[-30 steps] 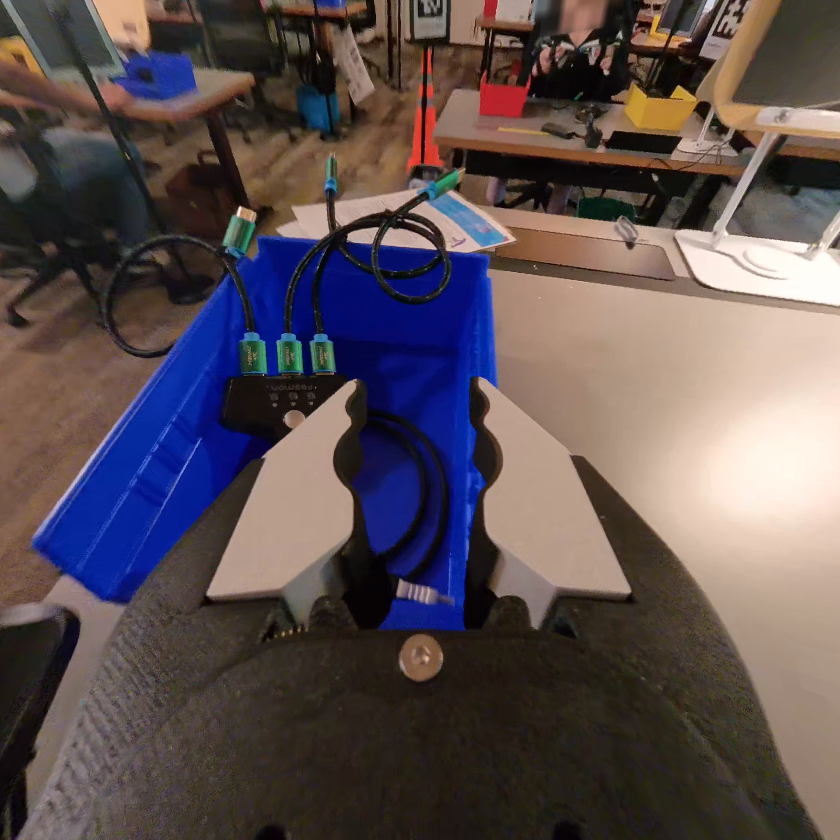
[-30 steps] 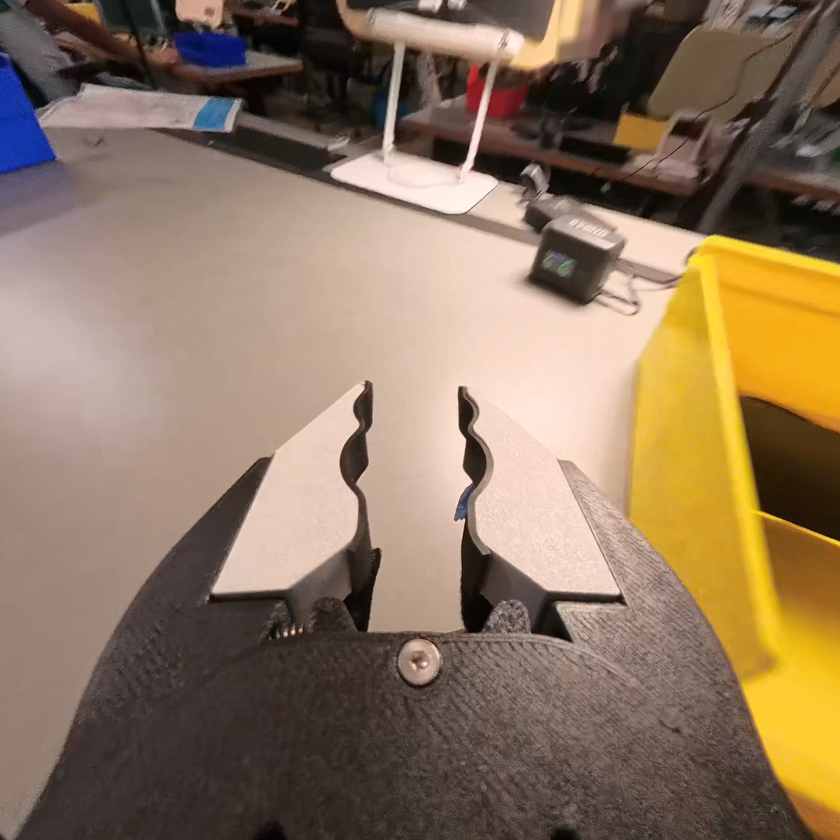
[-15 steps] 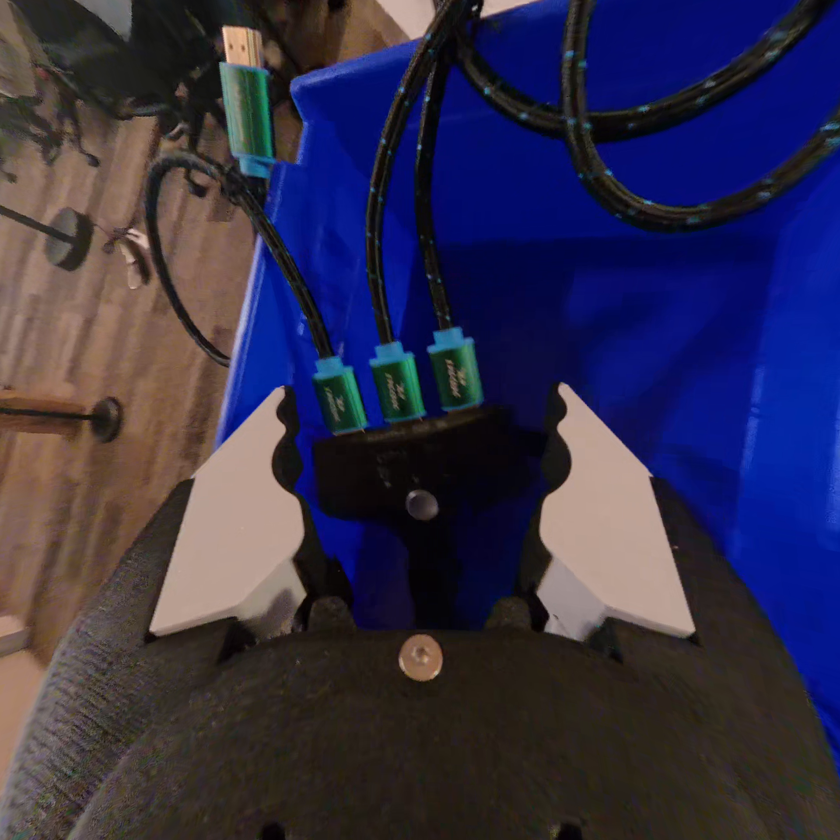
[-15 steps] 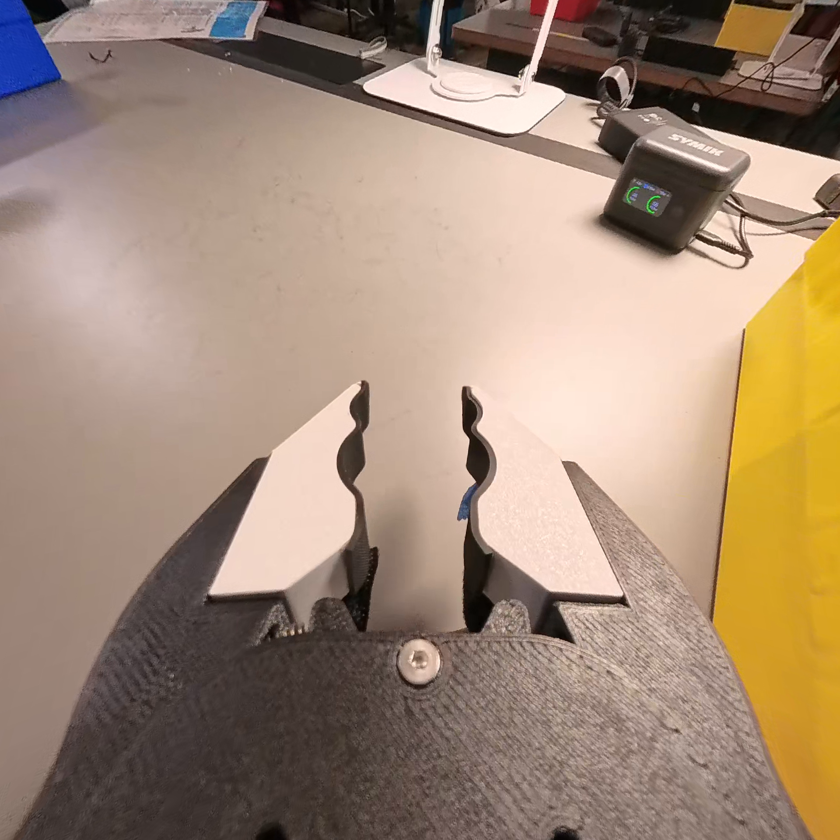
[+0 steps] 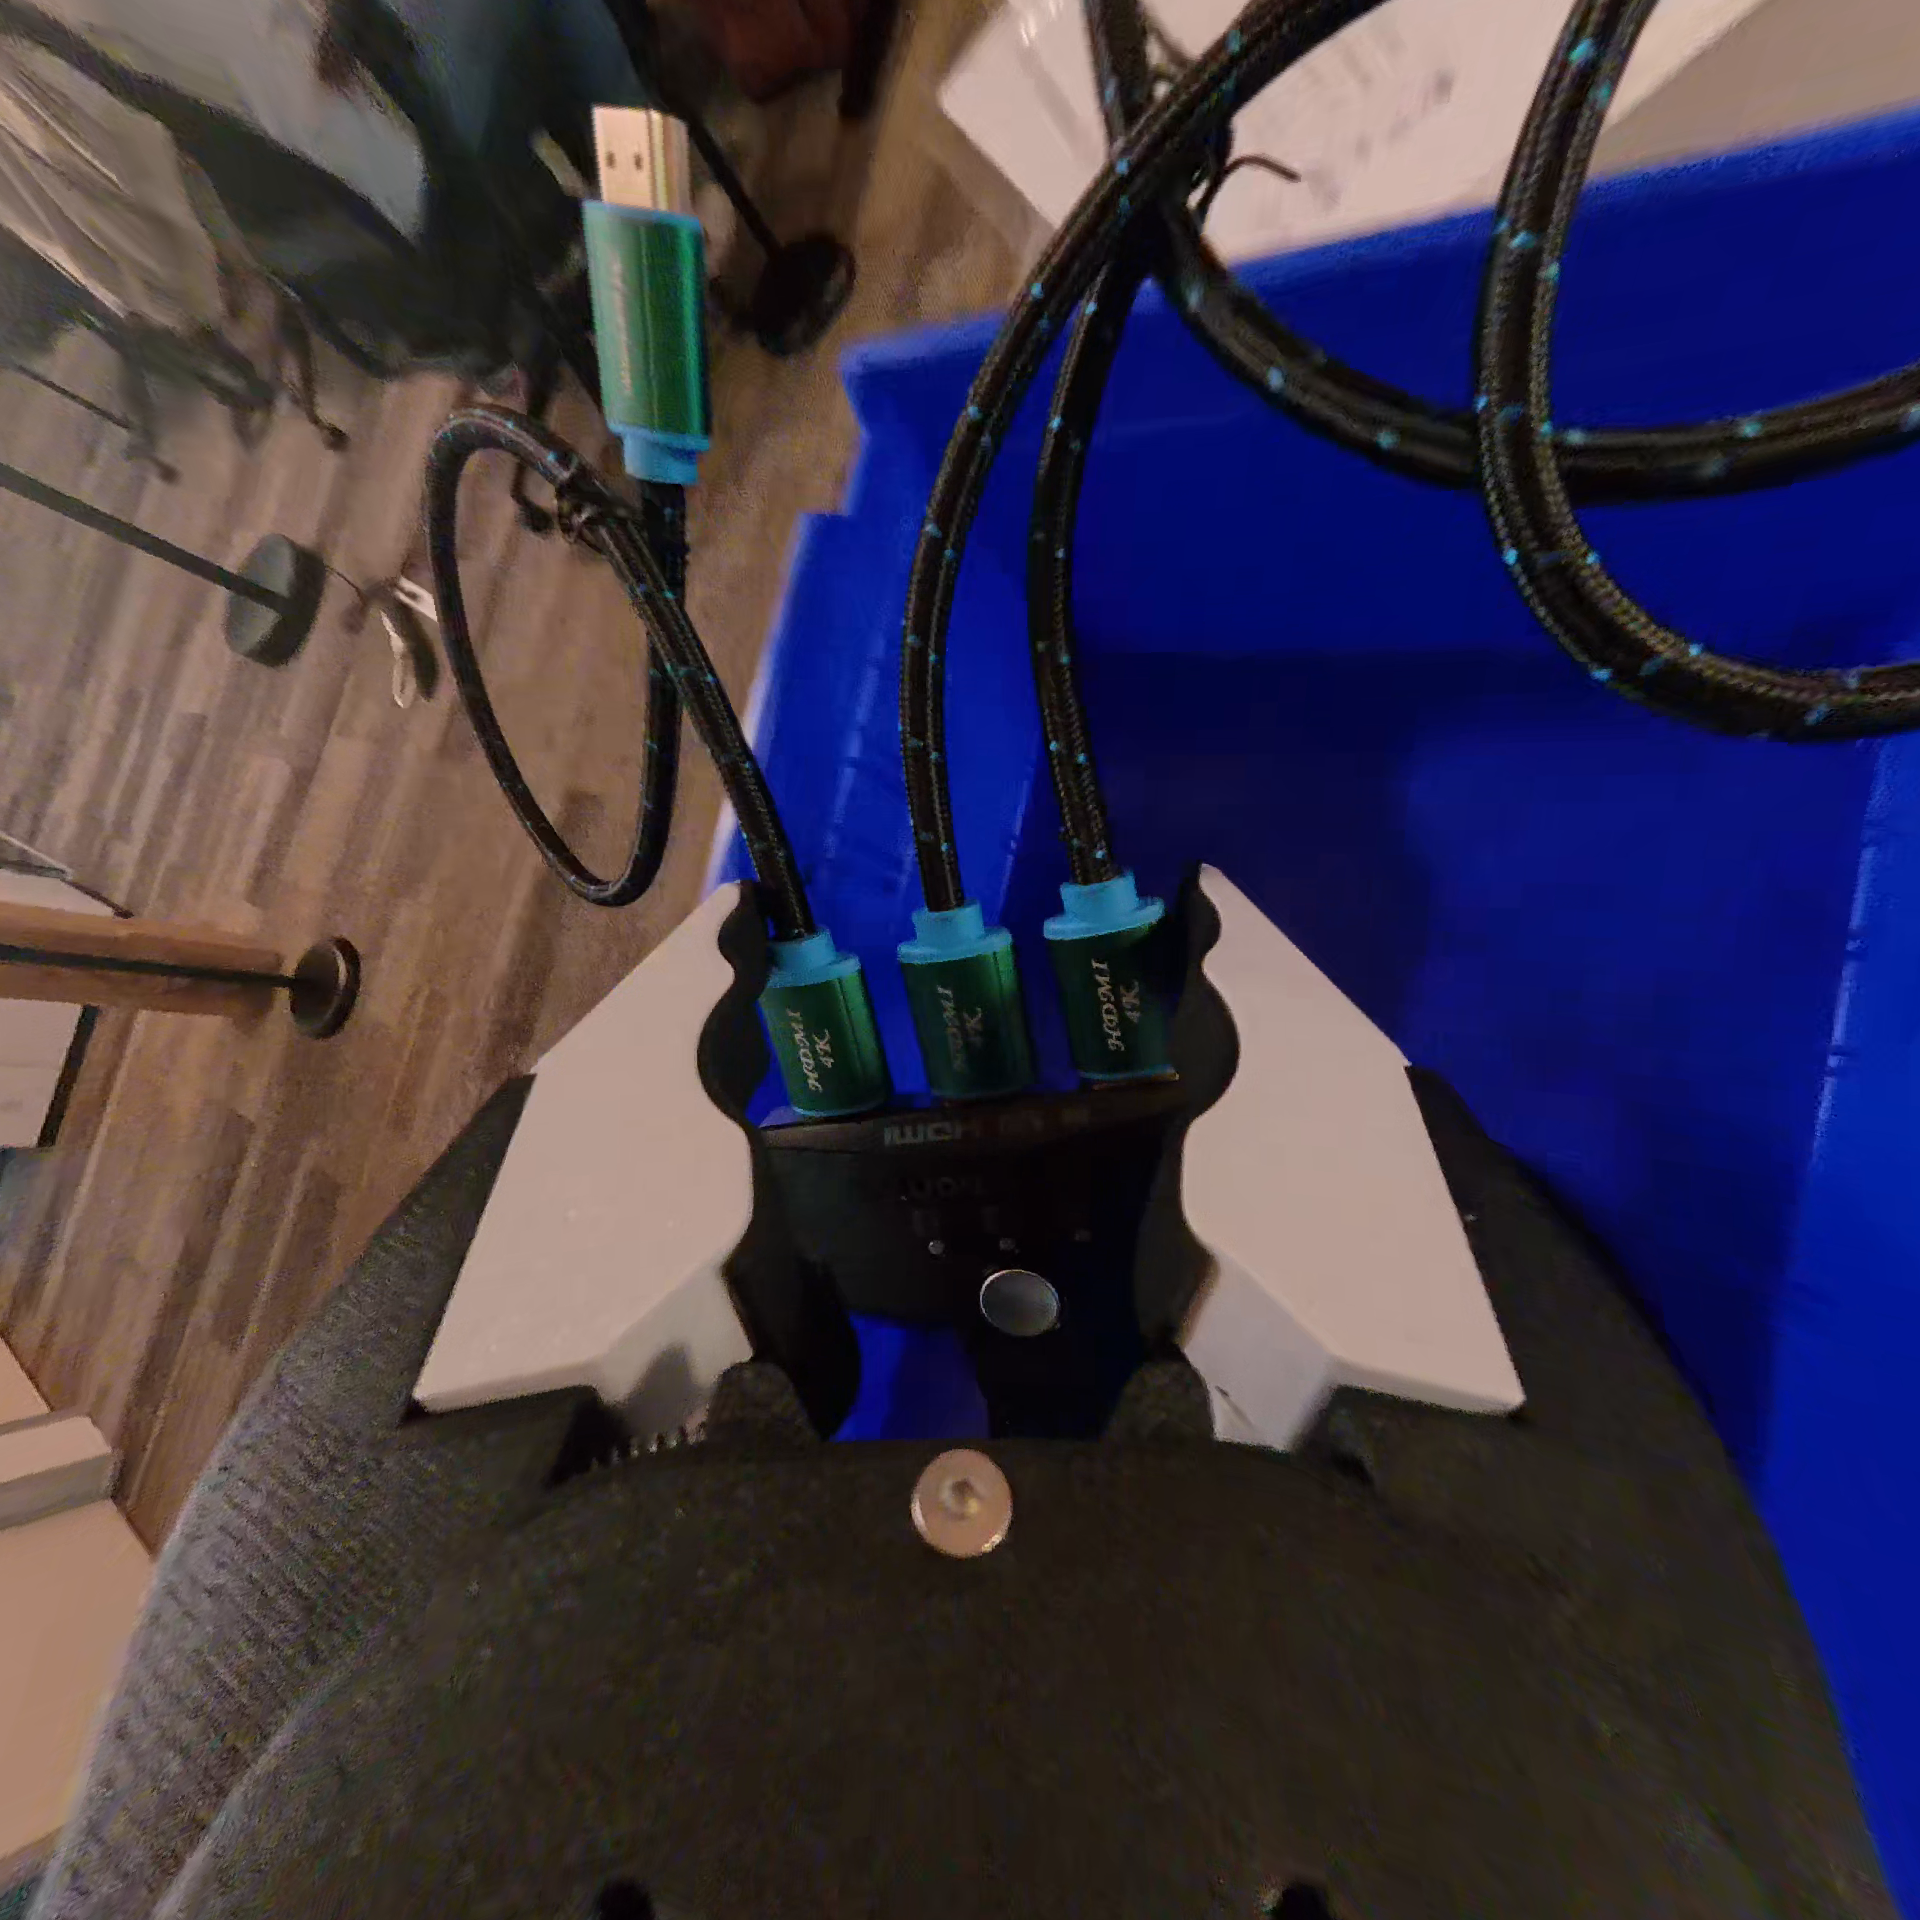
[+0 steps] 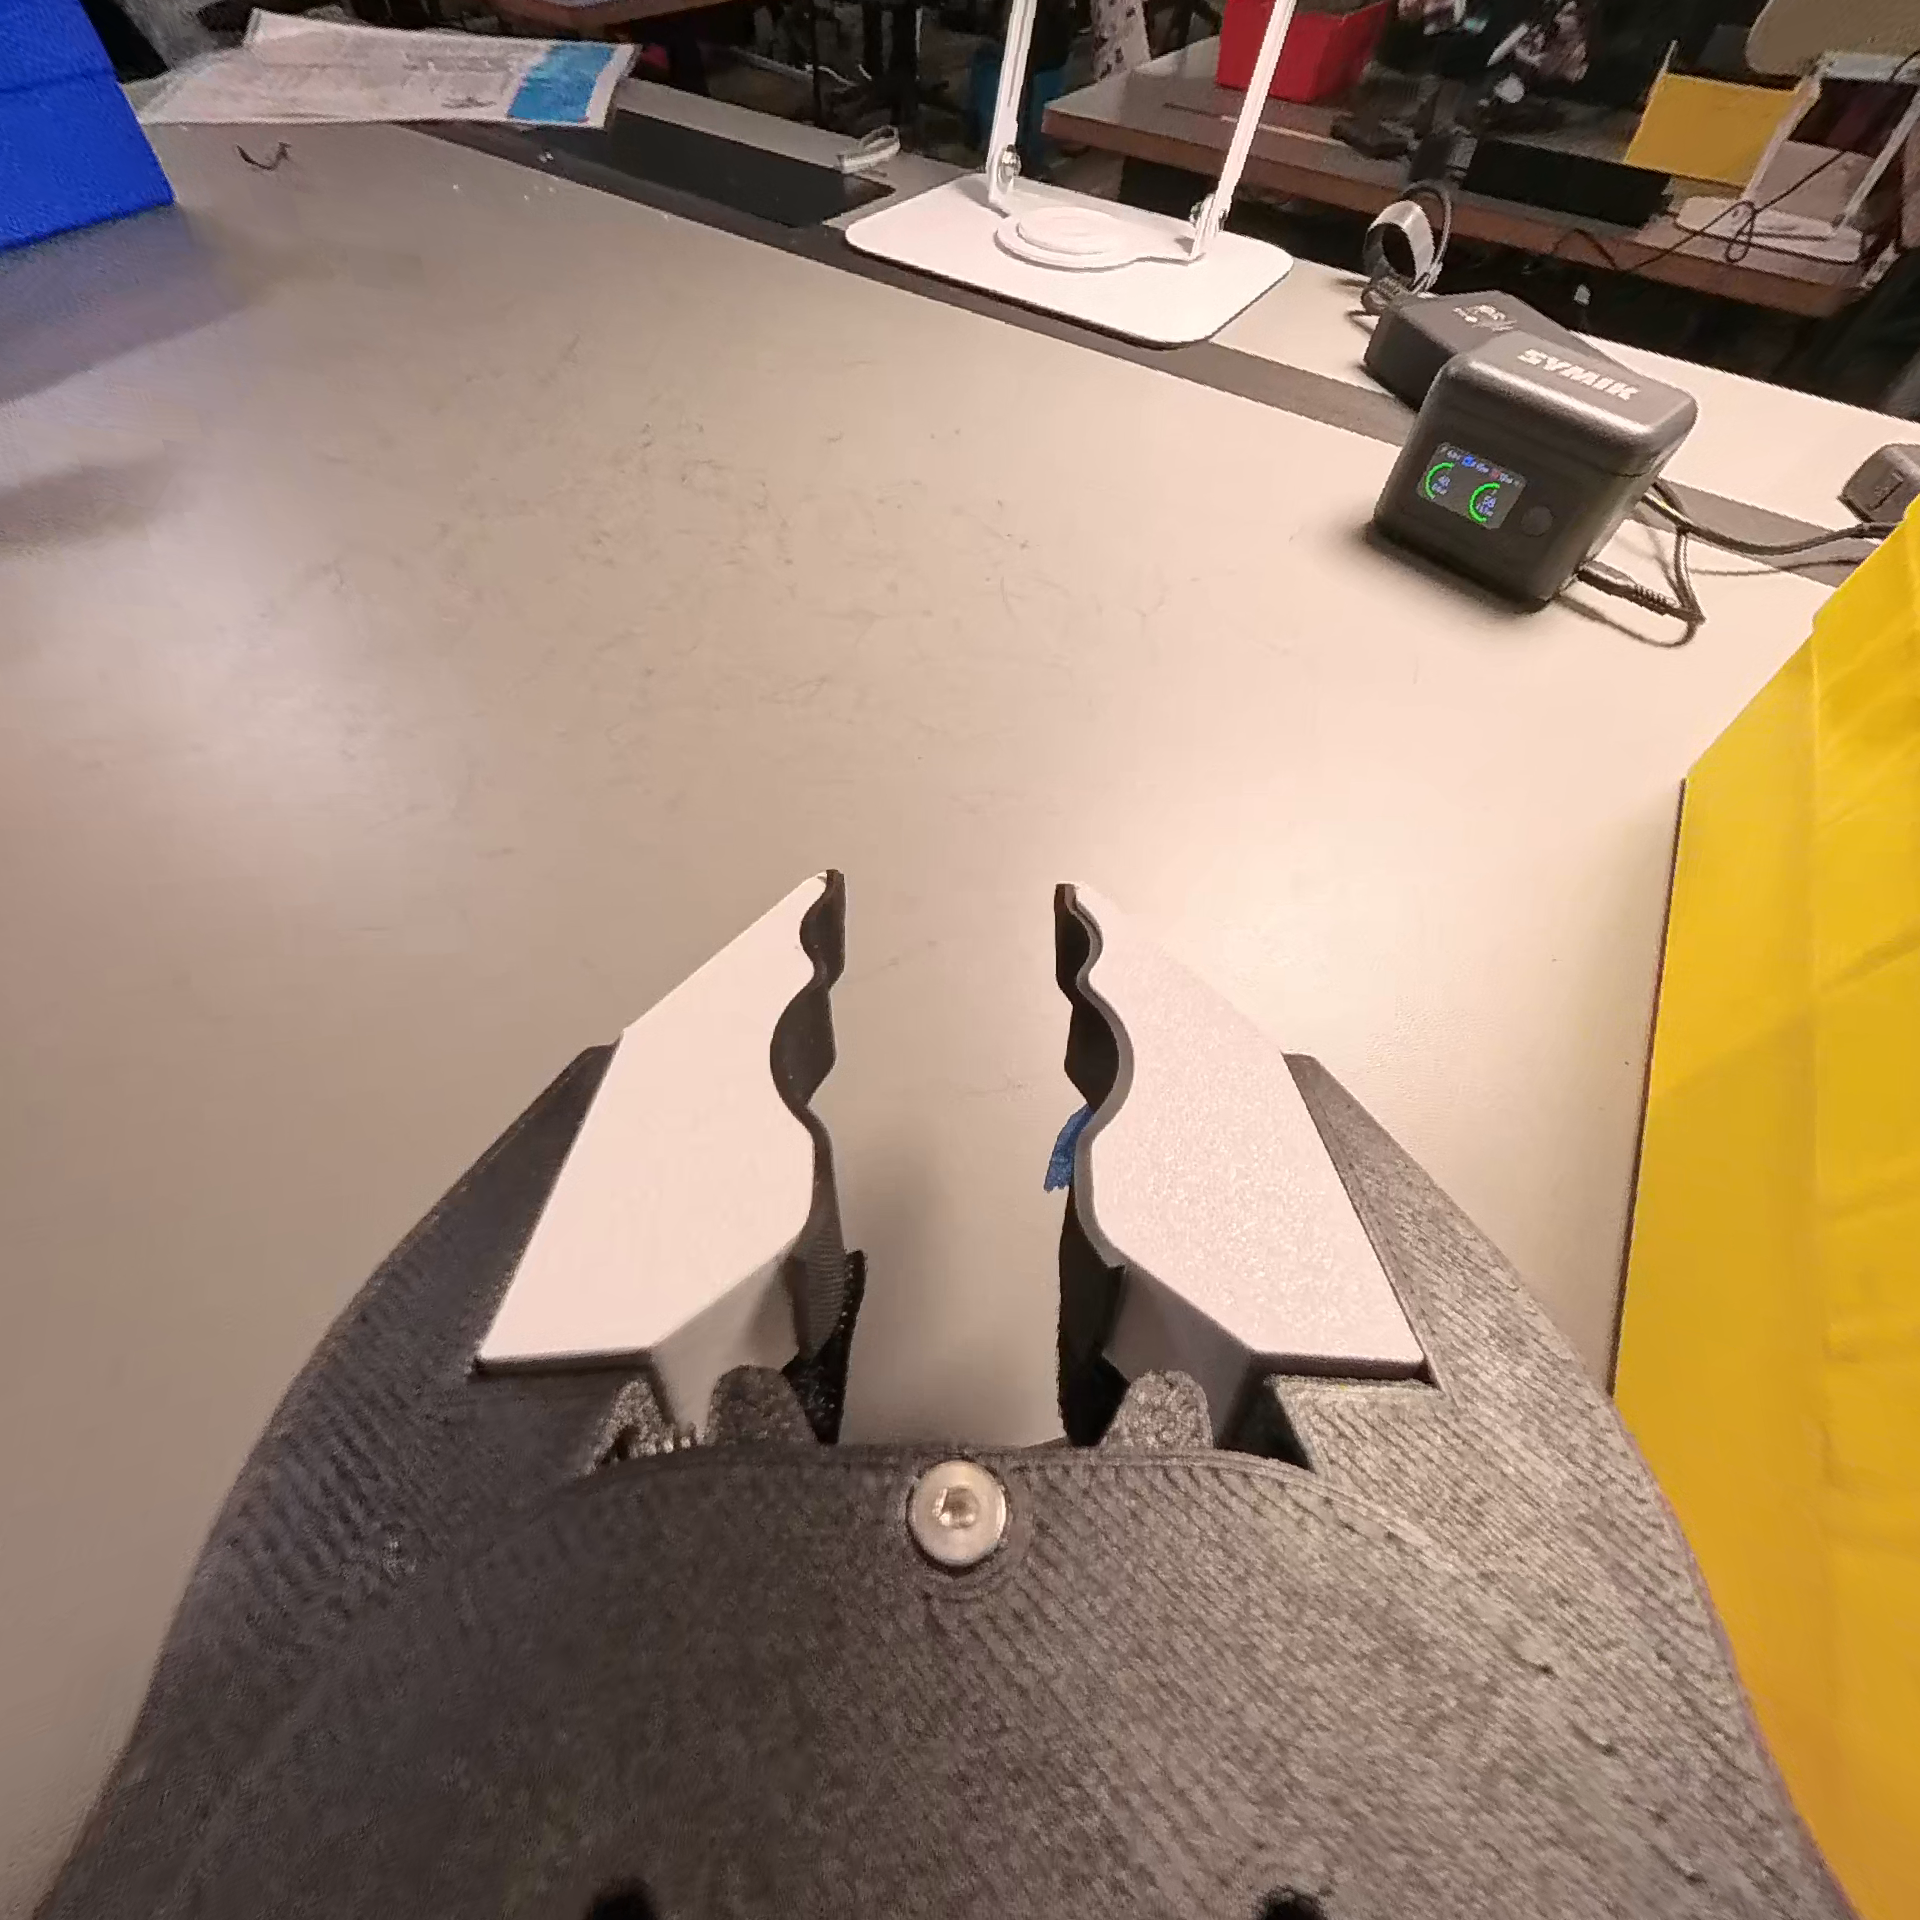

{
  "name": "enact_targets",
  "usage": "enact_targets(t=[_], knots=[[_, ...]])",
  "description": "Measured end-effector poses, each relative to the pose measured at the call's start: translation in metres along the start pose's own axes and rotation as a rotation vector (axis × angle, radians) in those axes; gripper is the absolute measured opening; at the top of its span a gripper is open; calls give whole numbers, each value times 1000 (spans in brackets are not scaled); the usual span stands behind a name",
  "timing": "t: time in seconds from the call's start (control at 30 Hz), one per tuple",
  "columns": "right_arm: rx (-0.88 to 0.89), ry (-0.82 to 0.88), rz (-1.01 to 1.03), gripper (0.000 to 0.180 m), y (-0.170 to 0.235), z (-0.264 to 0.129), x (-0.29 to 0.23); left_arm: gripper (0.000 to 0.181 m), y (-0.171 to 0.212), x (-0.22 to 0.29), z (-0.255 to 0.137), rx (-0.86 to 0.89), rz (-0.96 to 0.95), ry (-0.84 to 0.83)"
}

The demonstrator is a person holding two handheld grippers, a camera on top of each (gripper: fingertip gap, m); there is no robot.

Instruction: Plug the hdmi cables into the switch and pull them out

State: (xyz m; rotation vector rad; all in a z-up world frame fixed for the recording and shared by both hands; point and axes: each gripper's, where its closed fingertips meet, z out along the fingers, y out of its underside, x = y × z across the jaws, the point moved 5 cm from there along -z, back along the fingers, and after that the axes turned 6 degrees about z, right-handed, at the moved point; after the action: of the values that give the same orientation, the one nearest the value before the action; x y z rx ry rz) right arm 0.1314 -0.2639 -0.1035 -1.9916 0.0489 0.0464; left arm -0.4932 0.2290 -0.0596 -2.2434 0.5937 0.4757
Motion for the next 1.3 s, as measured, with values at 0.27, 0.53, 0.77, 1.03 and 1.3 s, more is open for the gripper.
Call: enact_targets(t=[0.27, 0.53, 0.77, 1.03, 1.3], knots=[[-10, -3, -8, 42, 1, 1, 1, 79, -57, -54, -162, 460, -68, -181], [-21, -21, -27, 42, 1, 4, -5, 77, -130, -71, -360, 901, -7, -269], [-13, -152, -5, 44, -10, 11, -31, 77, -164, 19, -412, 908, 236, 70], [-1, -360, -64, 50, -36, 18, -85, 77, -136, 217, -350, 721, 514, 737], [54, -464, -151, 51, -68, 25, -112, 77, -118, 396, -279, 472, 662, 1118]])
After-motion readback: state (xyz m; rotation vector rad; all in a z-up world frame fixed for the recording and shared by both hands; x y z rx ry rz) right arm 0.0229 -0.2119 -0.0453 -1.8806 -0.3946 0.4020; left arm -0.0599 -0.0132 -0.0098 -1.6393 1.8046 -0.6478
